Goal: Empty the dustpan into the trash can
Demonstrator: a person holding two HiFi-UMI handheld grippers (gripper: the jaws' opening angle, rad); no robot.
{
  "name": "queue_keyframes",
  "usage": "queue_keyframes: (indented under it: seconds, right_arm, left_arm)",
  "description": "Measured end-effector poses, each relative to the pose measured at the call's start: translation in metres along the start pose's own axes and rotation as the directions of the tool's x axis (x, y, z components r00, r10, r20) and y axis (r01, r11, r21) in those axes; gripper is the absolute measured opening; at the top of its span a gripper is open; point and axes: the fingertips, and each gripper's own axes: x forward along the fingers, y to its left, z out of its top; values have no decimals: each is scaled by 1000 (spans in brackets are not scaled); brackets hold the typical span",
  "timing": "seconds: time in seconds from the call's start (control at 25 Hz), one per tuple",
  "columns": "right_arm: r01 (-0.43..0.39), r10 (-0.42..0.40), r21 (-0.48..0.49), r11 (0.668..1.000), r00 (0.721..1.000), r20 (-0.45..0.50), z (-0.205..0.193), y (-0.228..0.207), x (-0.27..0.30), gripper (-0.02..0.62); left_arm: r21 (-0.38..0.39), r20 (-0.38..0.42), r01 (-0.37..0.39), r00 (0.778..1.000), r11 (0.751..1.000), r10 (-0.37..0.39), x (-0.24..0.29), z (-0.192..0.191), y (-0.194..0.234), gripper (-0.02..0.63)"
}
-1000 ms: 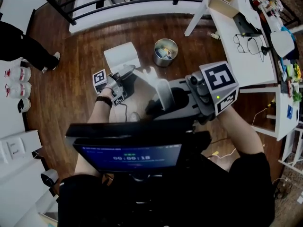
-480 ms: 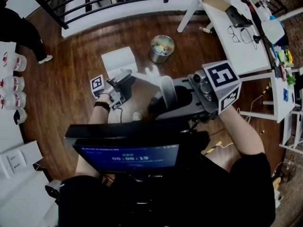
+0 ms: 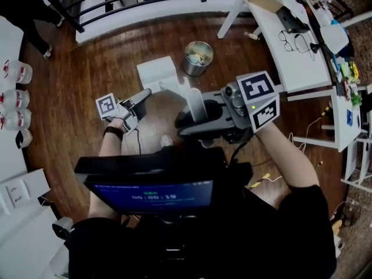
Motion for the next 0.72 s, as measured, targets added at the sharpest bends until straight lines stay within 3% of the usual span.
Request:
queue_keyframes:
  seconds: [0.12,0.2,0.24,0.28,0.36,0.44,0.52,0.56,0.72]
  right_arm:
    - [16,-15,22,1000,1000,-22,-17,-16,-13,103]
    - [18,-17,35,999,999,-40,-29,-27,-22,103]
    - [15,-13,43,999,999,-49,-35,-33,-26,103]
    - [10,-8,51,999,998,-56,-42,-37,-29,103]
    - [-1,5,66,998,998,-64,-53,-46,-34,103]
    - [-9,14,80,997,998,-58,-62,-55,-38,103]
    - [-8,13,94,996,999,-52,-72,-65,-43,103]
    - [-5,11,100,995,998,-54,-78,-71,-45,103]
    - [0,8,117,993,998,-69,-108,-93,-49,103]
  left_arm:
    - [214,75,-11,997,977,-5,-8,17,-36,66]
    - [365,137,-29,990,931,-23,-12,27,-64,21]
    - [443,164,-44,986,896,-32,-13,30,-79,0]
    - [522,185,-64,982,851,-39,-14,32,-94,0]
    - [676,208,-112,977,728,-42,-13,30,-121,0]
    - [802,217,-164,976,574,-25,-9,24,-145,0]
    - [879,235,-212,972,428,-2,0,18,-171,0]
    - [898,249,-231,969,375,1,5,15,-184,0]
    - [919,339,-329,941,215,-10,17,17,-233,0]
